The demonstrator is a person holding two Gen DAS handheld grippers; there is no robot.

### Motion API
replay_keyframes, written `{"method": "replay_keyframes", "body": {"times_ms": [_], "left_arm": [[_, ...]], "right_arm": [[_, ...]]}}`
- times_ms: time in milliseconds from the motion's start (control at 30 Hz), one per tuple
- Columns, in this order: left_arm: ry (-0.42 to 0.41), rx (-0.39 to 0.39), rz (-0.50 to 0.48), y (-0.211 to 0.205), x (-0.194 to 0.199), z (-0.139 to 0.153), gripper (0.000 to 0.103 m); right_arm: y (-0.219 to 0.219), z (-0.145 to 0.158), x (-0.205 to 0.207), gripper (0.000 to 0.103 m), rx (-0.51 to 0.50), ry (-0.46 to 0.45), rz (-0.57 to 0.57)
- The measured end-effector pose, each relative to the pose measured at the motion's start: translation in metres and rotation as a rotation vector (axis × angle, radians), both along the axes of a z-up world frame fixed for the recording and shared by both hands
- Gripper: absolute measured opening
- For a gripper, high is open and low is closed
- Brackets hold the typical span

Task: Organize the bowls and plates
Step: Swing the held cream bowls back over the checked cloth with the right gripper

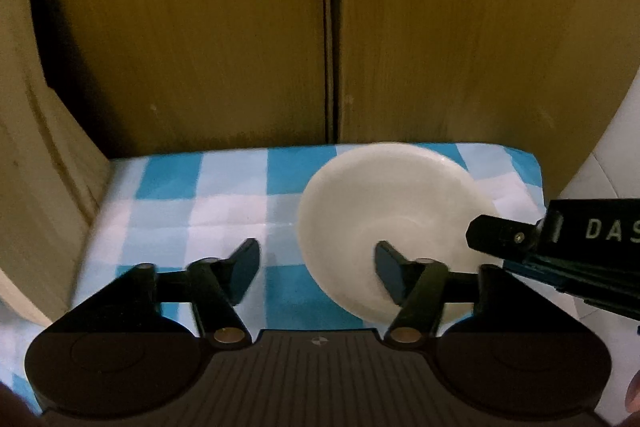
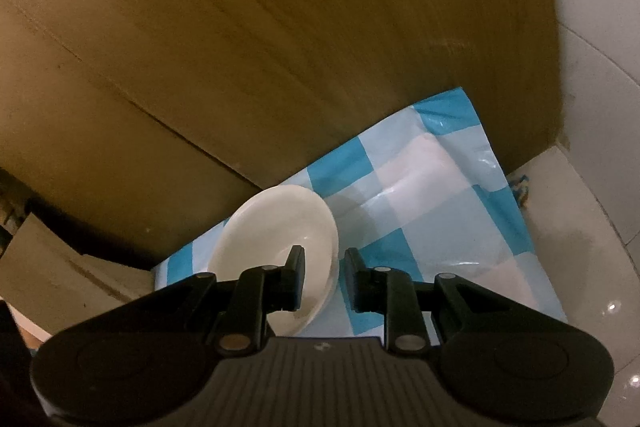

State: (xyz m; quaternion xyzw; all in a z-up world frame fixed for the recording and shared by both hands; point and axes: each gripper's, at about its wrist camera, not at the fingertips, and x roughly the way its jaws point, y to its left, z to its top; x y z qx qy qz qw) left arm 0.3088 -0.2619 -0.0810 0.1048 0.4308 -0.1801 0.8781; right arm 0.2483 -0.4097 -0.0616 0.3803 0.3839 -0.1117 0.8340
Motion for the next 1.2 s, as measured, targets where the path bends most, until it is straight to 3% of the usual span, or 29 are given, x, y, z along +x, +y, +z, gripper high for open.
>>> {"method": "replay_keyframes", "body": {"times_ms": [33,100,167,233,633,1200], "left_arm": [[0.012,0.007,-0.003,0.000,0.001,-0.003,0.054],[0.026,0.018,-0.011,0.000,0.001,-0.008,0.052],[0.019,0.019,-0.016,0.001,-0.001,-0.007,0.050],[0.020,0.021,-0.031,0.002,-0.004,-0.006,0.046],[-0.038,0.036,-0.036,0.012,-0.025,0.012,0.046],[-0.130,0.006,-0.013,0.068,-0.088,0.069,0.049]], "right_arm": [[0.001,-0.001,0.002,0.018,-0.008,0.004,0.010],[0.004,-0.004,0.005,0.017,-0.022,0.019,0.026],[0.009,-0.005,0.007,0.006,-0.043,0.040,0.055],[0.011,-0.004,0.005,0.006,-0.055,0.038,0.060],[0.025,0.016,-0.008,0.004,-0.073,-0.014,0.105],[0.078,0.069,-0.056,0.004,-0.113,-0.076,0.196]]}}
